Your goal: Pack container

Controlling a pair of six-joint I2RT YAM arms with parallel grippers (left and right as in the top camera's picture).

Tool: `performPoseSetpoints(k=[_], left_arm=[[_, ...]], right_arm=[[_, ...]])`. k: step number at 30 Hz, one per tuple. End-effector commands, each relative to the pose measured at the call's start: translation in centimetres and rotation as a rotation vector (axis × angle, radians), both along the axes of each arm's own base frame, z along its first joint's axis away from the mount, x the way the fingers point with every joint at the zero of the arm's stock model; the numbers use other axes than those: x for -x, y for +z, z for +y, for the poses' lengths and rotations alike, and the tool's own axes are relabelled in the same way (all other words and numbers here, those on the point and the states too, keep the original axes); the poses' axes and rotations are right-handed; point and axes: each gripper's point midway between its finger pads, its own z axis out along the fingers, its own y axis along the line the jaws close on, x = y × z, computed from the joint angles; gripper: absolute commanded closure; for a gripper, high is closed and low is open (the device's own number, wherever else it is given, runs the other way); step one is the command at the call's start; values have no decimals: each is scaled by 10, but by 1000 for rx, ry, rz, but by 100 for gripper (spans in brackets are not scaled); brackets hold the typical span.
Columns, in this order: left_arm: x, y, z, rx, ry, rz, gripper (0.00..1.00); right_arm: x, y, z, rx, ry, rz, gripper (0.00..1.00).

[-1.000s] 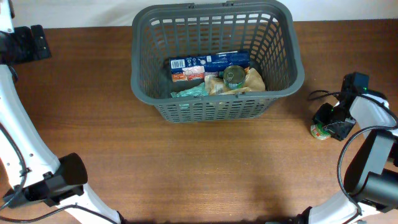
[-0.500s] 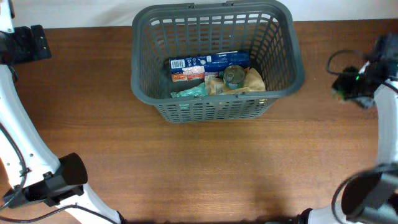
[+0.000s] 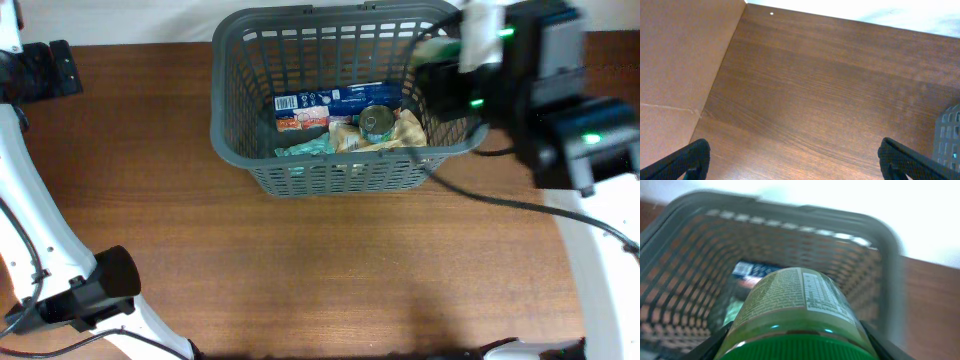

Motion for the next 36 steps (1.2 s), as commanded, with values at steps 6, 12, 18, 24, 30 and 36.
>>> performPoseSetpoints(k=[6, 12, 18, 24, 30, 36], left_arm=[[-1, -3, 2, 11, 9, 5, 1], [-1, -3, 2, 11, 9, 5, 1], [-1, -3, 2, 11, 9, 5, 1], [-1, -3, 2, 11, 9, 5, 1], [-1, -3, 2, 11, 9, 5, 1], [-1, -3, 2, 11, 9, 5, 1]], right_arm=[[-59, -136, 45, 137, 79, 262, 51], [-68, -226, 55, 179, 106, 469, 52], [-62, -220, 55, 176, 113, 482, 16], [-54, -135, 45, 158, 88, 344, 5], [-41, -40, 5, 212, -47, 152, 5], [-1, 50, -56, 172, -247, -13, 5]])
